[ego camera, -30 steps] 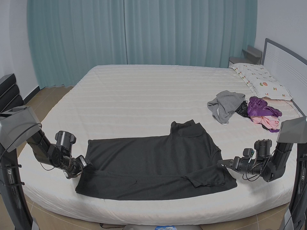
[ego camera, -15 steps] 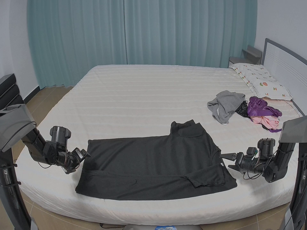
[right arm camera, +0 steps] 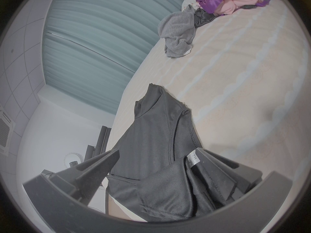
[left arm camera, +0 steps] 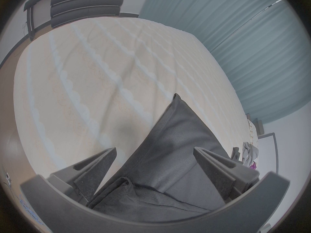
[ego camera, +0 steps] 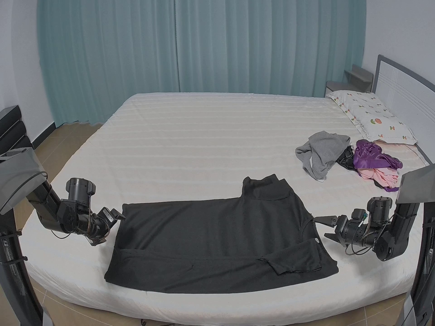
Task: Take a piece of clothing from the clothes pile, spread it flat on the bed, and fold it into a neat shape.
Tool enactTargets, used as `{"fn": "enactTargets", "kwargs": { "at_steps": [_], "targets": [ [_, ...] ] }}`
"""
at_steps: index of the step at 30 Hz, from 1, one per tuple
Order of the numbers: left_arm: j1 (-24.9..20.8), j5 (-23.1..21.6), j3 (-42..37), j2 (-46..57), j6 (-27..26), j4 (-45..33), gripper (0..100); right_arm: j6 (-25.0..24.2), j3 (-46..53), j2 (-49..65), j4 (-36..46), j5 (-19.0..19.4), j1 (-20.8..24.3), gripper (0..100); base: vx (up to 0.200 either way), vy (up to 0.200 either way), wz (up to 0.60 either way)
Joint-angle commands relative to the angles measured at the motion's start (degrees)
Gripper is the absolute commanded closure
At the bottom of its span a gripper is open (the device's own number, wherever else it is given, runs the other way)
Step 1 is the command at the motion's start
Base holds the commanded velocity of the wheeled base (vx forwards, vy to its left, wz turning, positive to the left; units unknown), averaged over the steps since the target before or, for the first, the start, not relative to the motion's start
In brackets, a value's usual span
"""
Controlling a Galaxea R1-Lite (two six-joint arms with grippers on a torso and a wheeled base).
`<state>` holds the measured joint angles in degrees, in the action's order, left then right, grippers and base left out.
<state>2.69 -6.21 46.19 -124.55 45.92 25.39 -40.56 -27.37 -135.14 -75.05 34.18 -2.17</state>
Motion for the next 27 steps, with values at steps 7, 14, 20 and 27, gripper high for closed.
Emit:
{"fn": "enactTargets", "kwargs": {
  "at_steps": [7, 14, 20, 27],
  "targets": [
    [0.21, -3.55, 2.85, -0.17, 0.13, 0.10, 0, -0.05, 0.21, -0.21, -0.10, 0.01, 0.24, 0, 0.000, 0.000, 0.00],
    [0.65, -6.80, 14.45, -4.74, -1.01, -0.26, 0, 0.04, 0.21, -0.21, -0.10, -0.08, 0.32, 0, 0.000, 0.000, 0.00],
    [0.56, -9.09, 23.51, -12.82, -7.95, -0.08, 0, 0.04, 0.30, -0.21, -0.10, -0.17, 0.32, 0, 0.000, 0.000, 0.00],
    [0.82, -8.82, 33.00, -21.61, -10.85, 0.27, 0, 0.57, 0.65, -0.73, -0.19, -0.26, 0.41, 0, 0.000, 0.000, 0.00]
  ]
}}
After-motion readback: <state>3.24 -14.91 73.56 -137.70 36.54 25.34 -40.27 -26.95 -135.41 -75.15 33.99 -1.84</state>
